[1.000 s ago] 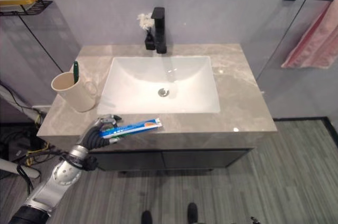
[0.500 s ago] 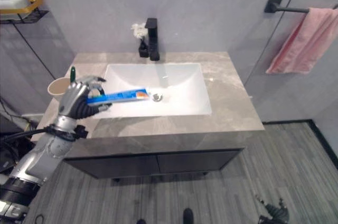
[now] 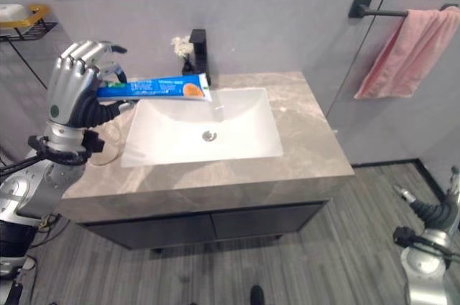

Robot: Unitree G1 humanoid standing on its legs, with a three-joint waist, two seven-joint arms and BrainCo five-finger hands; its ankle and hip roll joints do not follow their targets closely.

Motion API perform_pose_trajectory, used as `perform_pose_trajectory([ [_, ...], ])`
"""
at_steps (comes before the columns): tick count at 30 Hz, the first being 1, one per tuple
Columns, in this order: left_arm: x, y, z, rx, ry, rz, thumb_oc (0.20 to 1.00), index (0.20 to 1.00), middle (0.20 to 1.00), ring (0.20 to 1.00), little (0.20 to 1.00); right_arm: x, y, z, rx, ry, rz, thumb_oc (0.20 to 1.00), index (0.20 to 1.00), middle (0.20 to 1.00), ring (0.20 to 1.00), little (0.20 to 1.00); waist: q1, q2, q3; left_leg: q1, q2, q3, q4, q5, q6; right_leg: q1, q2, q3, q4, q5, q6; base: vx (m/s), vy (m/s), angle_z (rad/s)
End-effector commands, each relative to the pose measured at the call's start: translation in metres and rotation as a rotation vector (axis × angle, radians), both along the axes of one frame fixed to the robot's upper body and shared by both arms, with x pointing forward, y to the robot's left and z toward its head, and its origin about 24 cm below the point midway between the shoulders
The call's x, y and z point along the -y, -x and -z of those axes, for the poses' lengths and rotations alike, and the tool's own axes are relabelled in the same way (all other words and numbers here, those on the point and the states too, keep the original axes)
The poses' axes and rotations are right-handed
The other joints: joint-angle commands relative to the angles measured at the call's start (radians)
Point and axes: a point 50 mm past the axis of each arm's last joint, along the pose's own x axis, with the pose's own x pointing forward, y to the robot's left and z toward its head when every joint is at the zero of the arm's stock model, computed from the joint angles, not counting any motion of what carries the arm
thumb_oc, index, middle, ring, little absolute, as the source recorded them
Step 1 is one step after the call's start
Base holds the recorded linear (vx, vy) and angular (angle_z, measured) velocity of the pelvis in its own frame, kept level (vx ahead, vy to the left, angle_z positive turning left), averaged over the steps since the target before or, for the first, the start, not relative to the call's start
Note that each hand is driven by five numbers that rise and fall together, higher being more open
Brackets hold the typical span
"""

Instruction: Put brush and paste in cup on sink, flatten towel.

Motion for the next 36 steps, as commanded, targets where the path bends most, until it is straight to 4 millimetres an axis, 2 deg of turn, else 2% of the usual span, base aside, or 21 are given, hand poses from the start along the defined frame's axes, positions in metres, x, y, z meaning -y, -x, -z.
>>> perform_pose_trajectory([
  [1,0.008,0.005,-0.060,0.248,-0.023,0.017,0.200,0.200,0.200,0.200,0.200,-0.037,-0.036,-0.060,0.210,0.117,-0.210,1.000,1.000,1.000,1.000,1.000,0.005,-0.028,-0.068,0.030,0.058,-0.032,0.004,-0.029,-0.041,0.013,-0.087,0.035,-0.001,0.003,0.090,-0.01,0.013,-0.08],
  [3,0.018,0.003,-0.074,0.295,-0.024,0.047,0.200,0.200,0.200,0.200,0.200,-0.066,-0.055,-0.061,0.233,0.021,-0.357,1.000,1.000,1.000,1.000,1.000,0.018,-0.029,-0.072,0.030,0.056,-0.033,0.004,-0.026,-0.039,0.015,-0.089,0.034,-0.001,0.004,0.089,-0.01,0.011,-0.07],
  [4,0.030,0.002,-0.089,0.334,-0.012,0.088,0.200,0.200,0.200,0.200,0.200,-0.101,-0.079,-0.054,0.223,-0.200,-0.543,1.000,1.000,1.000,1.000,1.000,0.031,-0.035,-0.071,0.032,0.054,-0.035,0.004,-0.024,-0.037,0.020,-0.089,0.031,-0.001,0.002,0.087,0.00,0.000,0.00],
  [5,0.030,0.002,-0.090,0.337,-0.016,0.085,0.200,0.200,0.200,0.200,0.200,-0.102,-0.081,-0.054,0.225,-0.207,-0.548,1.000,1.000,1.000,1.000,1.000,0.027,-0.037,-0.069,0.032,0.054,-0.035,0.004,-0.024,-0.037,0.020,-0.090,0.031,-0.001,0.002,0.087,0.02,0.012,0.04],
  [6,0.035,0.002,-0.093,0.349,-0.004,0.103,0.200,0.200,0.200,0.200,0.200,-0.123,-0.090,-0.050,0.224,-0.350,-0.653,1.000,1.000,1.000,1.000,1.000,0.037,-0.036,-0.070,0.038,0.055,-0.036,0.004,-0.030,-0.037,0.027,-0.089,0.027,-0.001,-0.003,0.087,0.03,0.012,0.07],
  [7,0.039,0.001,-0.099,0.368,0.018,0.121,0.200,0.200,0.200,0.200,0.200,-0.148,-0.101,-0.039,0.248,-0.645,-0.764,1.000,1.000,1.000,1.000,1.000,0.043,-0.037,-0.067,0.039,0.055,-0.037,0.004,-0.029,-0.036,0.030,-0.091,0.024,-0.001,-0.003,0.086,0.01,0.010,0.07],
  [8,0.039,0.001,-0.099,0.370,0.016,0.120,0.200,0.200,0.200,0.200,0.200,-0.148,-0.101,-0.040,0.250,-0.649,-0.768,1.000,1.000,1.000,1.000,1.000,0.041,-0.040,-0.066,0.036,0.054,-0.037,0.004,-0.024,-0.036,0.027,-0.092,0.025,-0.001,0.001,0.085,-0.01,0.009,0.04],
  [10,0.042,0.002,-0.107,0.408,0.038,0.127,0.200,0.200,0.200,0.200,0.200,-0.181,-0.113,-0.029,0.239,-0.909,-0.865,1.000,1.000,1.000,1.000,1.000,0.051,-0.043,-0.065,0.035,0.052,-0.039,0.004,-0.022,-0.035,0.029,-0.094,0.020,-0.001,0.002,0.084,0.00,0.000,0.00],
  [11,0.043,0.002,-0.110,0.415,0.051,0.130,0.200,0.200,0.200,0.200,0.200,-0.206,-0.118,-0.028,0.207,-1.002,-0.941,1.000,1.000,1.000,1.000,1.000,0.061,-0.045,-0.064,0.035,0.051,-0.040,0.004,-0.020,-0.036,0.031,-0.094,0.019,-0.001,0.002,0.083,0.01,0.014,0.05],
  [12,0.044,0.003,-0.113,0.430,0.063,0.136,0.200,0.200,0.200,0.200,0.200,-0.221,-0.120,-0.028,0.186,-1.065,-0.997,1.000,1.000,1.000,1.000,1.000,0.067,-0.047,-0.063,0.035,0.050,-0.040,0.004,-0.019,-0.037,0.031,-0.094,0.018,-0.001,0.002,0.083,0.00,0.000,0.00],
  [13,0.043,0.004,-0.113,0.430,0.062,0.135,0.200,0.200,0.200,0.200,0.200,-0.222,-0.121,-0.028,0.186,-1.067,-1.000,1.000,1.000,1.000,1.000,1.000,0.065,-0.048,-0.062,0.035,0.050,-0.040,0.004,-0.019,-0.037,0.031,-0.094,0.018,-0.001,0.002,0.083,0.00,0.000,0.00],
  [14,0.045,0.005,-0.116,0.442,0.073,0.143,0.200,0.200,0.200,0.200,0.200,-0.235,-0.123,-0.028,0.165,-1.129,-1.042,1.000,1.000,1.000,1.000,1.000,0.070,-0.049,-0.060,0.035,0.050,-0.040,0.004,-0.018,-0.037,0.032,-0.095,0.016,-0.001,0.002,0.082,0.00,0.000,0.00],
  [15,0.051,0.008,-0.119,0.468,0.098,0.175,0.200,0.200,0.200,0.200,0.200,-0.259,-0.124,-0.029,0.146,-1.301,-1.133,1.000,1.000,1.000,1.000,1.000,0.079,-0.050,-0.056,0.034,0.049,-0.043,0.004,-0.016,-0.037,0.034,-0.095,0.012,-0.001,0.001,0.081,-0.01,0.016,0.03],
  [17,0.057,0.009,-0.120,0.485,0.111,0.200,0.200,0.200,0.200,0.200,0.200,-0.284,-0.122,-0.035,0.146,-1.497,-1.251,1.000,1.000,1.000,1.000,1.000,0.088,-0.053,-0.055,0.028,0.049,-0.046,0.004,-0.014,-0.036,0.031,-0.098,0.008,-0.001,0.002,0.081,0.00,0.000,0.00],
  [21,0.061,0.011,-0.120,0.508,0.097,0.208,0.200,0.200,0.200,0.200,0.200,-0.307,-0.119,-0.053,0.186,-1.585,-1.371,1.000,1.000,1.000,1.000,1.000,0.100,-0.058,-0.054,0.022,0.047,-0.051,0.004,-0.012,-0.036,0.031,-0.101,-0.001,-0.001,0.001,0.081,0.00,0.004,0.01],
  [23,0.061,0.011,-0.118,0.511,0.093,0.207,0.200,0.200,0.200,0.200,0.200,-0.318,-0.112,-0.076,0.247,-1.579,-1.489,1.000,1.000,1.000,1.000,1.000,0.109,-0.059,-0.053,0.018,0.046,-0.055,0.004,-0.011,-0.035,0.032,-0.104,-0.005,-0.001,-0.001,0.081,0.01,0.019,0.12],
  [29,0.060,0.010,-0.106,0.491,0.093,0.220,0.200,0.200,0.200,0.200,0.200,-0.331,-0.094,-0.120,0.417,-1.558,-1.684,1.000,1.000,1.000,1.000,1.000,0.125,-0.062,-0.054,0.009,0.042,-0.066,0.004,-0.012,-0.036,0.034,-0.111,-0.022,-0.001,-0.005,0.083,0.02,0.017,0.09],
  [31,0.063,0.010,-0.103,0.484,0.095,0.243,0.200,0.200,0.200,0.200,0.200,-0.338,-0.086,-0.141,0.482,-1.544,-1.775,1.000,1.000,1.000,1.000,1.000,0.136,-0.063,-0.057,0.006,0.040,-0.073,0.004,-0.011,-0.037,0.036,-0.114,-0.029,-0.001,-0.008,0.084,0.03,0.018,0.06],
  [33,0.063,0.010,-0.103,0.485,0.098,0.249,0.200,0.200,0.200,0.200,0.200,-0.339,-0.084,-0.147,0.499,-1.531,-1.792,1.000,1.000,1.000,1.000,1.000,0.138,-0.065,-0.056,0.004,0.039,-0.075,0.004,-0.011,-0.037,0.037,-0.115,-0.032,-0.001,-0.009,0.084,0.01,0.015,0.17],
  [34,0.065,0.010,-0.101,0.478,0.113,0.269,0.200,0.200,0.200,0.200,0.200,-0.344,-0.076,-0.161,0.527,-1.492,-1.864,1.000,1.000,1.000,1.000,1.000,0.143,-0.069,-0.058,0.002,0.036,-0.080,0.004,-0.011,-0.038,0.040,-0.116,-0.034,-0.001,-0.010,0.083,0.02,0.021,0.15],
  [36,0.065,0.011,-0.100,0.472,0.115,0.277,0.200,0.200,0.200,0.200,0.200,-0.346,-0.074,-0.165,0.538,-1.480,-1.879,1.000,1.000,1.000,1.000,1.000,0.145,-0.070,-0.058,0.001,0.035,-0.081,0.004,-0.012,-0.037,0.040,-0.117,-0.035,-0.001,-0.010,0.083,0.01,0.007,0.03],
])
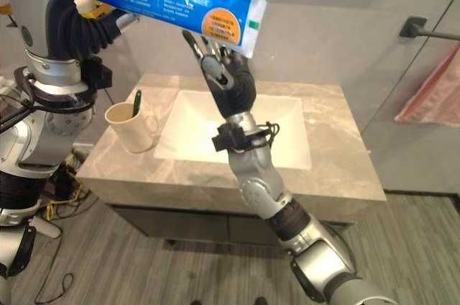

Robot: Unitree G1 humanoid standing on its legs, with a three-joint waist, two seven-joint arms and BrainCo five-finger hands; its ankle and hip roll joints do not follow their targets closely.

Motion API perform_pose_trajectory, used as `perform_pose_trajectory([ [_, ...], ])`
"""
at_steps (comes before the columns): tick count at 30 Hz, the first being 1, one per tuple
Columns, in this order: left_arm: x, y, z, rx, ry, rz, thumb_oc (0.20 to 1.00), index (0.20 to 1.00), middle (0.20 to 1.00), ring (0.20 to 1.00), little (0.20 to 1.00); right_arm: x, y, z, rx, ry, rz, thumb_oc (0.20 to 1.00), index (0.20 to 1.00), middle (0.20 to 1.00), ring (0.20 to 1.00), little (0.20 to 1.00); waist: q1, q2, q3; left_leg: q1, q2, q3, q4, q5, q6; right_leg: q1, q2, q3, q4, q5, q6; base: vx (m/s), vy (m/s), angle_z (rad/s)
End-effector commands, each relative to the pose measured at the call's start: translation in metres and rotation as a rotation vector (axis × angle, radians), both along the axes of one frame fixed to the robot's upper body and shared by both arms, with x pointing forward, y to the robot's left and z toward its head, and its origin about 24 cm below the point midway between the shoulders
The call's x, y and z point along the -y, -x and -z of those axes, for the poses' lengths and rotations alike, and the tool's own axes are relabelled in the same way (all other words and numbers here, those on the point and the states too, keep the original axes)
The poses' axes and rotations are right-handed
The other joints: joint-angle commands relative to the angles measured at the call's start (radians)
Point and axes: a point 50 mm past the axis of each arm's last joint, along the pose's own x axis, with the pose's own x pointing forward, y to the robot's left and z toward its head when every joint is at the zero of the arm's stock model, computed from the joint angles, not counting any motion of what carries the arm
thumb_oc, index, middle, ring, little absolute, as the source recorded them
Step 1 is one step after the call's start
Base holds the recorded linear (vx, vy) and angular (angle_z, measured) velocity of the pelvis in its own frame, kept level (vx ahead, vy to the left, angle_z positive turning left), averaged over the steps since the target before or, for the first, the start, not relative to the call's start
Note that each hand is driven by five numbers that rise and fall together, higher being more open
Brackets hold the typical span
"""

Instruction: Put brush and paste in cup on sink, flatten towel.

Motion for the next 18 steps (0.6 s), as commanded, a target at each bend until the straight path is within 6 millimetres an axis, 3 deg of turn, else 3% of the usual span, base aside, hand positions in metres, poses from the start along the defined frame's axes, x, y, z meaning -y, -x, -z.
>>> perform_pose_trajectory([
  [1,0.001,0.005,-0.016,0.064,0.032,0.049,0.200,0.200,0.200,0.200,0.200,-0.001,0.016,-0.039,0.160,-0.125,-0.011,1.000,1.000,1.000,1.000,1.000,0.005,-0.054,-0.036,0.021,0.030,-0.020,0.003,-0.022,-0.025,0.029,-0.119,0.026,-0.001,-0.004,0.093,0.00,0.000,0.00],
  [12,0.004,0.007,0.003,0.000,0.053,0.111,0.200,0.200,0.200,0.200,0.200,0.001,0.024,-0.057,0.208,-0.212,-0.008,1.000,1.000,1.000,1.000,1.000,0.020,-0.060,-0.037,0.017,0.027,-0.025,0.003,-0.024,-0.021,0.027,-0.125,0.021,-0.001,-0.003,0.093,0.00,0.000,0.00],
  [18,0.003,0.008,0.024,-0.085,0.114,0.160,0.200,0.200,0.200,0.200,0.200,0.007,0.031,-0.062,0.219,-0.269,0.010,1.000,1.000,1.000,1.000,1.000,0.024,-0.062,-0.034,0.019,0.027,-0.023,0.003,-0.023,-0.020,0.027,-0.124,0.022,-0.001,-0.004,0.093,0.00,0.000,0.00],
])
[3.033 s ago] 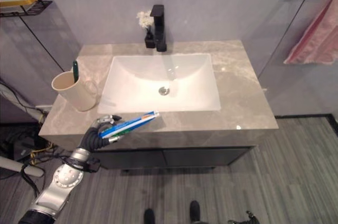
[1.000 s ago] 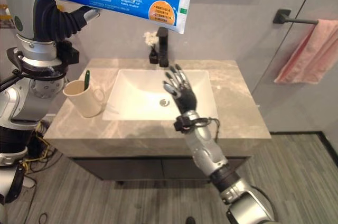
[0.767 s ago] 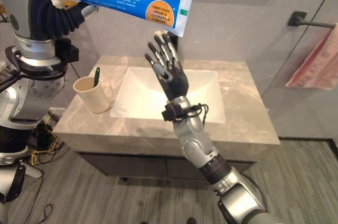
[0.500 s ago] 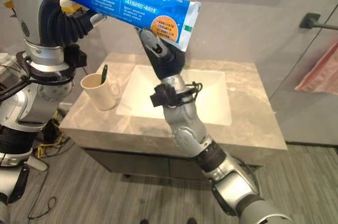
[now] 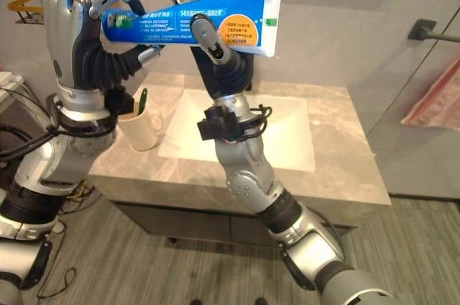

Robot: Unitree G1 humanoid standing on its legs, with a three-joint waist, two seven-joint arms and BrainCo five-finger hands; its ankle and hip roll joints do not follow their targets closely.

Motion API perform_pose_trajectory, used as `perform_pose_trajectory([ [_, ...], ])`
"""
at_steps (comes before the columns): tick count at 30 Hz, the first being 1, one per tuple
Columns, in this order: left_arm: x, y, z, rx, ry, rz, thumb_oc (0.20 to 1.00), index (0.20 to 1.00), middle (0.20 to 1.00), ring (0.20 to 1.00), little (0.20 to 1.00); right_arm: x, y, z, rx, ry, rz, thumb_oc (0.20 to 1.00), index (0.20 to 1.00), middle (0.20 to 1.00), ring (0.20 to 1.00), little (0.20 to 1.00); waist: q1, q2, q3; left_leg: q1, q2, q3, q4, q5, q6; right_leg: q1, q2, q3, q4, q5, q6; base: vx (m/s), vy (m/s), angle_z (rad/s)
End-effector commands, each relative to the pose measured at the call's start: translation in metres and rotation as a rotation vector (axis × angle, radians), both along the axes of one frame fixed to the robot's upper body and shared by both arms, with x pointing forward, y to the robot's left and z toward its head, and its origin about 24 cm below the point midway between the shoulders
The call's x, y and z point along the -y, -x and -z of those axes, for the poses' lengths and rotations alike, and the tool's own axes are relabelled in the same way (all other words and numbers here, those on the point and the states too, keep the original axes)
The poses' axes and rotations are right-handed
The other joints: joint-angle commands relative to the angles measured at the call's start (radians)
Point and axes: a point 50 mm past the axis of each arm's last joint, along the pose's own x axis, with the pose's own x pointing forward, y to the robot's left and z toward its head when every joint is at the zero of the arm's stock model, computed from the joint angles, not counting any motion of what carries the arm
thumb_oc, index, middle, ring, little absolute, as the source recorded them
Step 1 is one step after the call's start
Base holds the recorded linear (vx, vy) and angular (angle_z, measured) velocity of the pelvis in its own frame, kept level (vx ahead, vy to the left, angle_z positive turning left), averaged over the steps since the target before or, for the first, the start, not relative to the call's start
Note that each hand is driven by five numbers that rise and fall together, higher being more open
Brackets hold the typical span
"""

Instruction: Put brush and paste in cup on sink, flatten towel.

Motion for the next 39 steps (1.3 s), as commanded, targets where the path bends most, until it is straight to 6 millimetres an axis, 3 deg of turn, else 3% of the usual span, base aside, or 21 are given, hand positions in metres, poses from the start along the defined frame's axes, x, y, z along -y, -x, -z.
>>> perform_pose_trajectory([
  [1,-0.004,0.006,-0.009,0.021,0.062,0.053,0.200,0.200,0.200,0.200,0.200,0.011,0.014,-0.036,0.137,-0.148,0.030,1.000,1.000,1.000,1.000,1.000,0.019,-0.058,-0.029,0.020,0.027,-0.022,0.003,-0.023,-0.020,0.028,-0.124,0.023,-0.001,-0.004,0.092,0.00,0.000,0.00],
  [4,-0.004,0.007,0.002,-0.030,0.102,0.085,0.200,0.200,0.200,0.200,0.200,0.013,0.017,-0.036,0.141,-0.152,0.041,1.000,1.000,1.000,1.000,1.000,0.019,-0.057,-0.028,0.019,0.028,-0.021,0.003,-0.024,-0.018,0.026,-0.123,0.024,-0.001,-0.004,0.091,0.00,0.000,0.00],
  [7,-0.005,0.008,0.008,-0.056,0.129,0.096,0.200,0.200,0.200,0.200,0.200,0.012,0.017,-0.034,0.129,-0.154,0.036,0.884,0.884,0.884,0.884,0.884,0.021,-0.058,-0.027,0.019,0.028,-0.021,0.003,-0.023,-0.018,0.026,-0.123,0.025,-0.001,-0.004,0.090,0.00,0.000,0.00],
  [8,-0.004,0.008,0.010,-0.069,0.135,0.104,0.200,0.200,0.200,0.200,0.200,0.011,0.017,-0.032,0.120,-0.152,0.032,0.802,0.802,0.802,0.802,0.802,0.022,-0.059,-0.025,0.018,0.029,-0.021,0.003,-0.023,-0.018,0.025,-0.123,0.025,-0.001,-0.004,0.090,0.00,0.000,0.00],
  [9,-0.002,0.008,0.011,-0.075,0.140,0.115,0.200,0.200,0.200,0.200,0.200,0.011,0.016,-0.030,0.110,-0.148,0.030,0.664,0.664,0.664,0.664,0.664,0.021,-0.059,-0.024,0.017,0.029,-0.021,0.003,-0.023,-0.017,0.025,-0.122,0.024,-0.001,-0.003,0.090,0.00,0.000,0.00],
  [13,0.000,0.007,0.010,-0.080,0.143,0.129,0.200,0.200,0.200,0.200,0.200,0.010,0.015,-0.028,0.101,-0.138,0.030,0.511,0.511,0.511,0.511,0.511,0.019,-0.059,-0.023,0.015,0.030,-0.021,0.003,-0.022,-0.018,0.023,-0.122,0.021,-0.001,-0.003,0.090,0.00,0.000,0.00],
  [14,0.002,0.007,0.010,-0.081,0.145,0.140,0.200,0.200,0.200,0.200,0.200,0.009,0.014,-0.025,0.092,-0.127,0.029,0.310,0.310,0.310,0.310,0.310,0.019,-0.060,-0.022,0.014,0.030,-0.020,0.003,-0.022,-0.017,0.022,-0.122,0.020,-0.001,-0.003,0.090,0.00,0.000,0.00],
  [16,0.002,0.007,0.010,-0.083,0.147,0.141,0.200,0.200,0.200,0.200,0.200,0.008,0.013,-0.023,0.079,-0.126,0.026,0.200,0.200,0.200,0.200,0.200,0.018,-0.060,-0.022,0.013,0.031,-0.020,0.003,-0.022,-0.017,0.022,-0.121,0.020,-0.001,-0.004,0.090,0.00,0.000,0.00],
  [26,0.008,0.007,0.011,-0.118,0.202,0.204,0.200,0.200,0.200,0.200,0.200,0.015,-0.003,-0.010,-0.047,-0.144,0.131,0.200,0.200,0.200,0.200,0.200,0.025,-0.061,-0.011,0.003,0.025,-0.028,0.003,-0.020,-0.013,0.018,-0.125,0.016,-0.001,-0.002,0.090,0.00,0.001,0.00],
  [27,0.008,0.007,0.011,-0.119,0.201,0.205,0.354,0.354,0.354,0.354,0.354,0.015,-0.003,-0.010,-0.047,-0.144,0.132,0.200,0.200,0.200,0.200,0.200,0.024,-0.061,-0.011,0.003,0.025,-0.028,0.003,-0.020,-0.013,0.018,-0.125,0.016,-0.001,-0.002,0.090,0.00,0.013,0.11],
  [28,0.005,0.008,0.014,-0.138,0.218,0.207,0.721,0.721,0.721,0.721,0.721,0.018,-0.007,-0.009,-0.065,-0.145,0.169,0.200,0.200,0.200,0.200,0.200,0.033,-0.062,-0.006,-0.001,0.023,-0.033,0.003,-0.019,-0.011,0.019,-0.126,0.013,-0.001,-0.003,0.089,0.00,0.012,0.22],
  [29,0.004,0.009,0.016,-0.142,0.231,0.210,1.000,1.000,1.000,1.000,1.000,0.019,-0.009,-0.010,-0.073,-0.148,0.184,0.200,0.200,0.200,0.200,0.200,0.036,-0.063,-0.003,-0.004,0.022,-0.037,0.003,-0.018,-0.011,0.019,-0.127,0.010,-0.001,-0.003,0.089,0.00,0.009,0.20],
  [36,-0.004,0.029,0.037,-0.211,0.280,0.275,1.000,1.000,1.000,1.000,1.000,0.041,-0.028,-0.021,-0.104,-0.173,0.363,0.200,0.200,0.200,0.200,0.200,0.091,-0.077,0.017,-0.038,0.008,-0.078,0.003,-0.011,-0.007,0.019,-0.139,-0.023,-0.001,-0.004,0.088,0.01,0.003,0.17],
  [38,-0.008,0.036,0.049,-0.265,0.322,0.319,1.000,1.000,1.000,1.000,1.000,0.049,-0.032,-0.032,-0.081,-0.176,0.423,0.200,0.200,0.200,0.200,0.200,0.115,-0.084,0.025,-0.050,0.003,-0.092,0.003,-0.008,-0.006,0.021,-0.141,-0.037,-0.001,-0.005,0.087,0.01,-0.013,0.35],
  [39,-0.005,0.041,0.069,-0.380,0.420,0.429,1.000,1.000,1.000,1.000,1.000,0.054,-0.034,-0.046,-0.053,-0.181,0.473,0.200,0.200,0.200,0.200,0.200,0.145,-0.096,0.032,-0.068,-0.007,-0.118,0.003,-0.001,-0.003,0.024,-0.146,-0.059,-0.001,-0.005,0.087,0.02,-0.020,0.59],
])
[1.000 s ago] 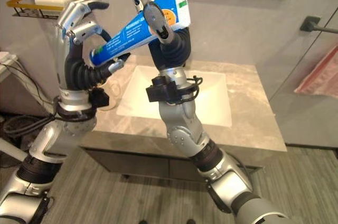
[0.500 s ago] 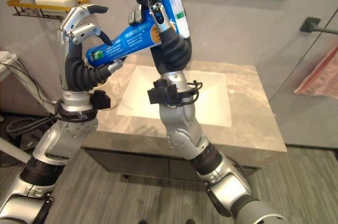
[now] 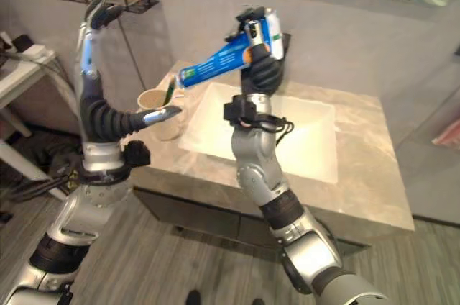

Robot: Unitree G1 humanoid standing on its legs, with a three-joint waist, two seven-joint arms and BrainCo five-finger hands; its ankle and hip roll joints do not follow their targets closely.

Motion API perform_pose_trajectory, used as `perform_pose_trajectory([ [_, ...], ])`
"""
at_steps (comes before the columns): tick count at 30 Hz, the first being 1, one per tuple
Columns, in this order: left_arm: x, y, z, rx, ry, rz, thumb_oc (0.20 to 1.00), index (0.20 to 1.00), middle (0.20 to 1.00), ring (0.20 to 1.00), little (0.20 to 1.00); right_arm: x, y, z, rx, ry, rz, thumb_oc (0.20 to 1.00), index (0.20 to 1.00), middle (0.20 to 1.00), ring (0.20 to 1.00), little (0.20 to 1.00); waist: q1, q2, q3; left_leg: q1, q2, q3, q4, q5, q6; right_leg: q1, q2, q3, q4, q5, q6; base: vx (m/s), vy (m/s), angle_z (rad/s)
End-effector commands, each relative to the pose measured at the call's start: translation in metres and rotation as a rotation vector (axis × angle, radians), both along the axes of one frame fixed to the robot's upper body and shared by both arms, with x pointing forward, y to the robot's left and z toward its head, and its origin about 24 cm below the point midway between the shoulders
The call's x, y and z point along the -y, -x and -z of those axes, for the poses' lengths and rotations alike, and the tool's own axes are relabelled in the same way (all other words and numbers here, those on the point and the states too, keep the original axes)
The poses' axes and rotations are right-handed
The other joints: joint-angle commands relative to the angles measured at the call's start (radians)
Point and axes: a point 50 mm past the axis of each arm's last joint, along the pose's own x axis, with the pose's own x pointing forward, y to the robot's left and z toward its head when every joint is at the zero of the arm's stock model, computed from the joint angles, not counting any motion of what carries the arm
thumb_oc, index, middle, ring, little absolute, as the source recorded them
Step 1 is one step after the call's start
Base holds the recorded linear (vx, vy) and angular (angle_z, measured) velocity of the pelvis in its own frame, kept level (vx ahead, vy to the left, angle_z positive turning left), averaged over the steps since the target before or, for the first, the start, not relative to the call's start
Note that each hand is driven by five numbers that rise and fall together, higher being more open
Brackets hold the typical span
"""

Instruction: Put brush and paste in cup on sink, flatten towel.

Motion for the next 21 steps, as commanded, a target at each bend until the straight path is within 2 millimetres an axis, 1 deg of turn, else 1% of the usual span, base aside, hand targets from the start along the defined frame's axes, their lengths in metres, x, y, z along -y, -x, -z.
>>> perform_pose_trajectory([
  [1,0.007,0.009,-0.004,-0.014,0.102,0.211,1.000,1.000,1.000,1.000,1.000,-0.002,0.015,-0.067,0.251,-0.030,0.060,0.200,0.200,0.200,0.200,0.200,0.033,-0.060,0.015,-0.013,-0.005,-0.021,0.003,-0.009,0.002,0.031,-0.142,0.038,-0.001,0.022,0.086,0.02,-0.027,0.56],
  [3,0.008,0.012,0.011,-0.103,0.073,0.249,1.000,1.000,1.000,1.000,1.000,0.003,0.014,-0.072,0.264,-0.011,0.093,0.200,0.200,0.200,0.200,0.200,0.052,-0.066,0.019,-0.023,-0.012,-0.045,0.003,-0.006,0.004,0.038,-0.146,0.017,-0.001,0.019,0.088,0.02,-0.014,0.46],
  [5,0.005,0.013,0.025,-0.177,-0.014,0.239,1.000,1.000,1.000,1.000,1.000,0.006,0.014,-0.078,0.281,0.019,0.122,0.200,0.200,0.200,0.200,0.200,0.076,-0.069,0.024,-0.032,-0.017,-0.067,0.003,-0.004,0.006,0.044,-0.149,-0.001,-0.001,0.017,0.090,0.01,-0.004,0.28],
  [6,0.003,0.013,0.036,-0.243,-0.040,0.244,1.000,1.000,1.000,1.000,1.000,0.009,0.013,-0.080,0.284,0.033,0.142,0.200,0.200,0.200,0.200,0.200,0.088,-0.071,0.027,-0.037,-0.021,-0.077,0.003,-0.002,0.007,0.048,-0.151,-0.012,-0.001,0.016,0.092,0.01,-0.007,0.18],
  [7,-0.001,0.013,0.042,-0.282,-0.040,0.245,1.000,1.000,1.000,1.000,1.000,0.009,0.012,-0.081,0.285,0.047,0.151,0.200,0.200,0.200,0.200,0.200,0.098,-0.073,0.030,-0.040,-0.024,-0.085,0.003,0.000,0.008,0.050,-0.152,-0.018,-0.001,0.016,0.093,0.01,-0.010,0.45],
  [8,-0.006,0.015,0.056,-0.386,-0.041,0.260,1.000,1.000,1.000,1.000,1.000,0.010,0.010,-0.083,0.288,0.100,0.181,0.200,0.200,0.200,0.200,0.200,0.107,-0.073,0.033,-0.041,-0.027,-0.096,0.003,0.000,0.010,0.056,-0.154,-0.030,-0.001,0.015,0.095,0.02,-0.003,0.49],
  [9,-0.014,0.016,0.069,-0.467,-0.060,0.238,1.000,1.000,1.000,1.000,1.000,0.009,0.009,-0.083,0.296,0.155,0.204,0.200,0.200,0.200,0.200,0.200,0.119,-0.073,0.036,-0.039,-0.029,-0.103,0.003,-0.005,0.010,0.063,-0.154,-0.037,-0.001,0.009,0.097,0.01,0.009,0.45],
  [13,-0.044,0.026,0.102,-0.678,-0.094,0.152,1.000,1.000,1.000,1.000,1.000,0.015,0.008,-0.087,0.319,0.238,0.254,0.200,0.200,0.200,0.200,0.200,0.150,-0.078,0.044,-0.053,-0.040,-0.130,0.003,0.006,0.014,0.070,-0.159,-0.064,-0.001,0.011,0.100,-0.01,0.006,0.10],
  [14,-0.058,0.031,0.119,-0.787,-0.074,0.111,1.000,1.000,1.000,1.000,1.000,0.018,0.008,-0.083,0.318,0.274,0.265,0.200,0.200,0.200,0.200,0.200,0.162,-0.077,0.053,-0.056,-0.043,-0.144,0.004,0.009,0.014,0.080,-0.159,-0.084,-0.001,0.009,0.101,-0.02,0.012,0.49],
  [15,-0.066,0.033,0.127,-0.838,-0.088,0.081,1.000,1.000,1.000,1.000,1.000,0.022,0.006,-0.080,0.310,0.284,0.268,0.200,0.200,0.200,0.200,0.200,0.167,-0.078,0.057,-0.063,-0.046,-0.154,0.004,0.011,0.016,0.081,-0.161,-0.096,-0.001,0.009,0.104,-0.02,0.007,0.52],
  [16,-0.066,0.033,0.127,-0.839,-0.089,0.082,1.000,1.000,1.000,1.000,1.000,0.022,0.006,-0.080,0.310,0.284,0.268,0.200,0.200,0.200,0.200,0.200,0.167,-0.078,0.056,-0.064,-0.047,-0.155,0.004,0.011,0.016,0.082,-0.162,-0.097,-0.001,0.009,0.104,-0.02,0.019,0.47],
  [17,-0.070,0.034,0.134,-0.874,-0.089,0.066,1.000,1.000,1.000,1.000,1.000,0.023,0.006,-0.078,0.305,0.285,0.266,0.200,0.200,0.200,0.200,0.200,0.168,-0.079,0.059,-0.066,-0.049,-0.157,0.004,0.012,0.016,0.082,-0.163,-0.100,-0.001,0.009,0.105,-0.02,0.020,0.13],
  [18,-0.071,0.035,0.142,-0.913,-0.093,0.059,1.000,1.000,1.000,1.000,1.000,0.023,0.004,-0.075,0.293,0.291,0.263,0.200,0.200,0.200,0.200,0.200,0.171,-0.080,0.061,-0.068,-0.051,-0.159,0.004,0.012,0.018,0.082,-0.165,-0.102,-0.001,0.009,0.106,-0.03,0.026,0.14],
  [19,-0.073,0.035,0.145,-0.930,-0.104,0.054,1.000,1.000,1.000,1.000,1.000,0.023,0.003,-0.074,0.287,0.301,0.262,0.200,0.200,0.200,0.200,0.200,0.171,-0.080,0.062,-0.068,-0.051,-0.161,0.004,0.012,0.018,0.082,-0.166,-0.103,-0.001,0.010,0.107,-0.03,0.041,0.17],
  [20,-0.073,0.037,0.155,-0.982,-0.112,0.054,1.000,1.000,1.000,1.000,1.000,0.021,0.002,-0.072,0.284,0.342,0.267,0.200,0.200,0.200,0.200,0.200,0.171,-0.083,0.063,-0.069,-0.053,-0.158,0.004,0.010,0.020,0.079,-0.168,-0.103,-0.001,0.012,0.109,-0.02,0.038,0.14],
  [21,-0.073,0.038,0.159,-1.003,-0.119,0.058,1.000,1.000,1.000,1.000,1.000,0.020,0.001,-0.072,0.286,0.369,0.273,0.200,0.200,0.200,0.200,0.200,0.170,-0.086,0.064,-0.069,-0.053,-0.156,0.004,0.009,0.021,0.077,-0.168,-0.101,-0.001,0.013,0.111,-0.03,0.044,0.06],
])
